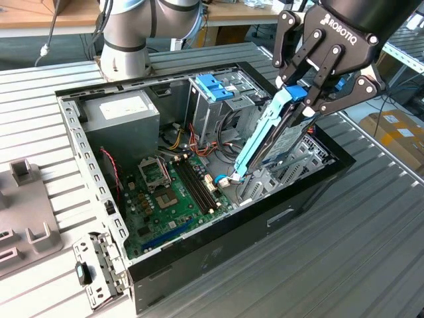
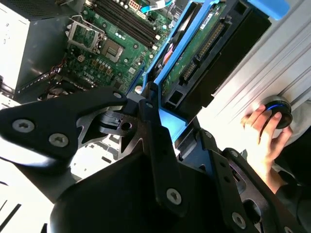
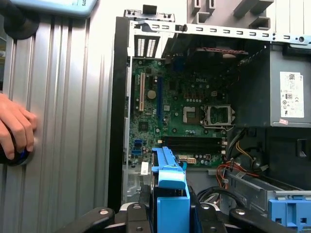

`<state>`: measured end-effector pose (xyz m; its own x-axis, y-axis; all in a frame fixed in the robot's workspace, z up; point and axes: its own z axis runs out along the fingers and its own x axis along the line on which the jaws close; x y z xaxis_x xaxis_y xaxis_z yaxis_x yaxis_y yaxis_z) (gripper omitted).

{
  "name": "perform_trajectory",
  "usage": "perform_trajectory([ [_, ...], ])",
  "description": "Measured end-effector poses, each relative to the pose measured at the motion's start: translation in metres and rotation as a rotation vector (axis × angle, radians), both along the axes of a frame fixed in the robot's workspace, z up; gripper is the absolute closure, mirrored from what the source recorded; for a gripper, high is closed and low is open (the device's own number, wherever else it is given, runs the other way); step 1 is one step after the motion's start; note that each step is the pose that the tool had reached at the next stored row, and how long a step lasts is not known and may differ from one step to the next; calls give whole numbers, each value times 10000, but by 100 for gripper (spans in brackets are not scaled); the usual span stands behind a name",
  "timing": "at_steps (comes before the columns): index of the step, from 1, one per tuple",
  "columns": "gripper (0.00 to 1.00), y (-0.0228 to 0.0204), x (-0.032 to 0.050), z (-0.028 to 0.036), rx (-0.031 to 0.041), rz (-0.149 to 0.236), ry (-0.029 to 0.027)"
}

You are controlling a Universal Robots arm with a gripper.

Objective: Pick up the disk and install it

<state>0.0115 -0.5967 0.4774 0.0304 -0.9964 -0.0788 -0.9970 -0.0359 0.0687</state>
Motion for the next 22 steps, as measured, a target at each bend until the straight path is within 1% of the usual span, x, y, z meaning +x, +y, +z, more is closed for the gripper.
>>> perform_trajectory([
  [22,63,-7,313,-25,1,0,18],
])
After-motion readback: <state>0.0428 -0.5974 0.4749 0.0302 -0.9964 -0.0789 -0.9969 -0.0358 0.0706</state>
